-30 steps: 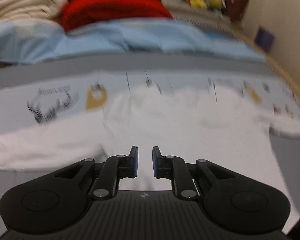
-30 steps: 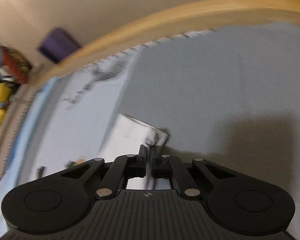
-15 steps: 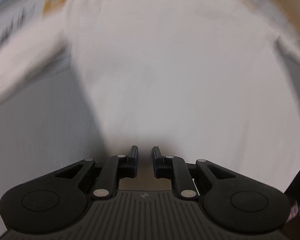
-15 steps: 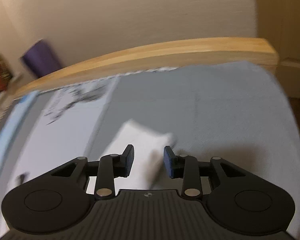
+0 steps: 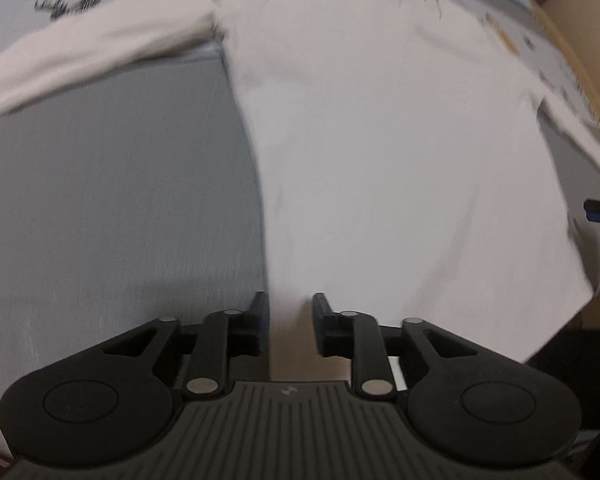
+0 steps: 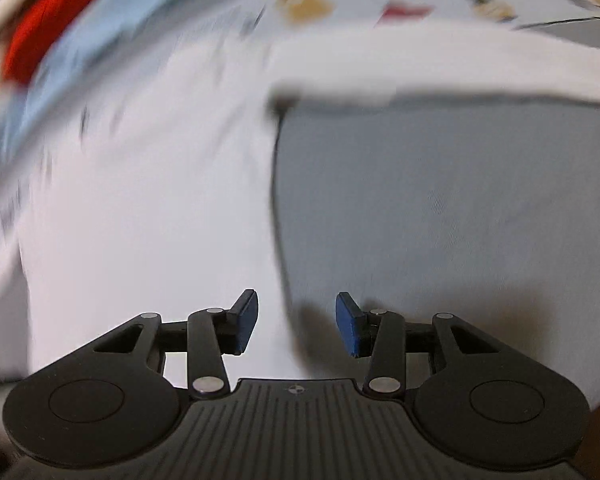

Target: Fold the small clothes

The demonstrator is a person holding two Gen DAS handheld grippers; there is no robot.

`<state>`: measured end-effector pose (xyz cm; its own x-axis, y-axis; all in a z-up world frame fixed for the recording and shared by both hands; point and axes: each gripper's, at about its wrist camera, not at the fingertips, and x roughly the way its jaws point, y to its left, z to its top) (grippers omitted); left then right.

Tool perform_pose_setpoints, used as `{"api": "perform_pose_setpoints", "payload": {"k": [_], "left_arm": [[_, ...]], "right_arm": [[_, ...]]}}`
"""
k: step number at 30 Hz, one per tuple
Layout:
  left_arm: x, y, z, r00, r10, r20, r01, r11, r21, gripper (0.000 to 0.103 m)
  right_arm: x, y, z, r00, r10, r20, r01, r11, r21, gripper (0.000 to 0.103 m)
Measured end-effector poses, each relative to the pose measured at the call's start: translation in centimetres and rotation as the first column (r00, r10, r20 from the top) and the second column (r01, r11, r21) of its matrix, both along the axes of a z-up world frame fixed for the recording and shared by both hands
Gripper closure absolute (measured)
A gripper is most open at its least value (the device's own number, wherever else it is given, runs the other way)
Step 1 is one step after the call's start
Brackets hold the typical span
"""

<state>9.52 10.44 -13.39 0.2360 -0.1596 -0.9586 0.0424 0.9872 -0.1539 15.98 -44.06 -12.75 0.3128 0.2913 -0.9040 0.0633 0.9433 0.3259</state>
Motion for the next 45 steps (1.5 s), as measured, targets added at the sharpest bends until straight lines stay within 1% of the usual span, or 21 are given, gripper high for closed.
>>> {"api": "perform_pose_setpoints", "payload": {"k": [5, 12, 14, 15, 16, 18, 20, 22, 25, 27, 28, 30, 31, 33, 34, 35, 37, 38, 39, 41, 45], "left_arm": [[-2.6, 0.7, -1.0, 0.998, 0.018, -0.061, -0.018, 1.000, 0.002, 0.071], [-5.2, -0.1, -1.9, 0.993, 0.037, -0.113, -0.037, 0.999, 0.006, 0.072], [-5.9, -0.5, -2.1, 0.993, 0.036, -0.111, -0.034, 0.999, 0.019, 0.079], [-6.1, -0.6, -2.1, 0.994, 0.036, -0.105, -0.033, 0.999, 0.027, 0.089], [-6.3, -0.5, -1.9, 0.995, 0.042, -0.093, -0.039, 0.999, 0.033, 0.096], [-6.7, -0.3, -0.8, 0.997, 0.057, -0.057, -0.056, 0.998, 0.020, 0.097], [-7.5, 0.0, 1.5, 0.997, 0.076, 0.009, -0.075, 0.997, -0.036, 0.097], [-8.5, 0.6, 2.1, 0.995, 0.103, 0.006, -0.102, 0.992, -0.078, 0.097], [-8.5, 0.3, -0.4, 0.990, 0.094, -0.101, -0.091, 0.995, 0.034, 0.096], [-8.4, -0.2, -0.6, 0.990, 0.075, -0.119, -0.070, 0.996, 0.051, 0.094], [-8.5, -0.4, -0.1, 0.993, 0.063, -0.104, -0.058, 0.997, 0.056, 0.093], [-8.6, -1.2, 1.2, 0.999, 0.042, -0.018, -0.040, 0.994, 0.105, 0.082], [-8.5, -1.5, 2.0, 0.999, 0.031, 0.036, -0.035, 0.992, 0.119, 0.077], [-8.2, -2.0, 2.7, 0.996, 0.002, 0.089, -0.009, 0.997, 0.080, 0.077], [-8.0, -2.4, 2.6, 0.998, 0.003, 0.059, -0.005, 1.000, 0.025, 0.077], [-7.8, -2.9, 2.2, 0.999, -0.013, 0.045, 0.013, 1.000, 0.001, 0.077], [-7.4, -3.3, -0.3, 0.997, -0.045, -0.063, 0.046, 0.999, 0.015, 0.077], [-6.7, -3.2, -1.8, 0.989, -0.068, -0.130, 0.076, 0.996, 0.056, 0.077], [-6.8, -3.7, -2.4, 0.983, -0.102, -0.150, 0.117, 0.989, 0.095, 0.077], [-6.5, -4.1, -1.2, 0.987, -0.124, -0.102, 0.134, 0.986, 0.101, 0.077], [-6.1, -2.1, 3.3, 0.992, -0.045, 0.120, 0.038, 0.997, 0.061, 0.074]], "right_arm": [[-4.0, 0.7, -2.6, 0.994, -0.002, -0.109, -0.007, 0.997, -0.079, 0.058], [-5.9, 1.8, -2.5, 0.991, 0.054, -0.122, -0.071, 0.987, -0.145, 0.060], [-6.2, 1.9, -2.4, 0.990, 0.062, -0.125, -0.080, 0.987, -0.140, 0.085], [-6.3, 1.9, -2.2, 0.991, 0.060, -0.118, -0.077, 0.987, -0.142, 0.096], [-6.4, 1.7, -1.9, 0.993, 0.050, -0.106, -0.064, 0.989, -0.134, 0.096], [-7.1, 0.7, -0.6, 0.998, 0.011, -0.056, -0.017, 0.994, -0.110, 0.097], [-8.0, -0.6, 1.9, 0.999, -0.039, 0.026, 0.041, 0.997, -0.069, 0.097], [-8.6, -1.8, 3.4, 0.994, -0.074, 0.075, 0.077, 0.996, -0.038, 0.097], [-8.5, -1.5, 0.7, 0.998, -0.046, -0.046, 0.040, 0.991, -0.126, 0.097], [-8.3, -0.7, -1.1, 0.993, 0.006, -0.117, -0.026, 0.985, -0.173, 0.096], [-8.3, -0.4, -1.1, 0.994, 0.010, -0.113, -0.034, 0.976, -0.217, 0.096], [-8.4, 0.0, 0.2, 1.000, 0.002, -0.020, -0.009, 0.942, -0.335, 0.091], [-8.5, 0.0, 1.2, 0.999, 0.002, 0.043, 0.013, 0.940, -0.341, 0.091], [-8.4, 0.3, 2.9, 0.990, 0.016, 0.139, 0.022, 0.965, -0.263, 0.090], [-8.3, 0.5, 3.0, 0.988, 0.032, 0.148, 0.000, 0.977, -0.215, 0.088], [-8.2, 0.9, 2.4, 0.990, 0.055, 0.129, -0.034, 0.987, -0.155, 0.086], [-8.0, 2.3, -0.1, 0.994, 0.106, 0.019, -0.103, 0.990, -0.097, 0.079], [-8.0, 3.0, -1.7, 0.988, 0.142, -0.063, -0.148, 0.982, -0.117, 0.079], [-7.8, 4.3, -3.0, 0.977, 0.174, -0.121, -0.193, 0.967, -0.168, 0.079], [-7.7, 5.0, -2.2, 0.978, 0.193, -0.074, -0.204, 0.958, -0.202, 0.078], [-7.5, 4.9, 0.2, 0.985, 0.163, 0.054, -0.151, 0.972, -0.179, 0.077]]}}
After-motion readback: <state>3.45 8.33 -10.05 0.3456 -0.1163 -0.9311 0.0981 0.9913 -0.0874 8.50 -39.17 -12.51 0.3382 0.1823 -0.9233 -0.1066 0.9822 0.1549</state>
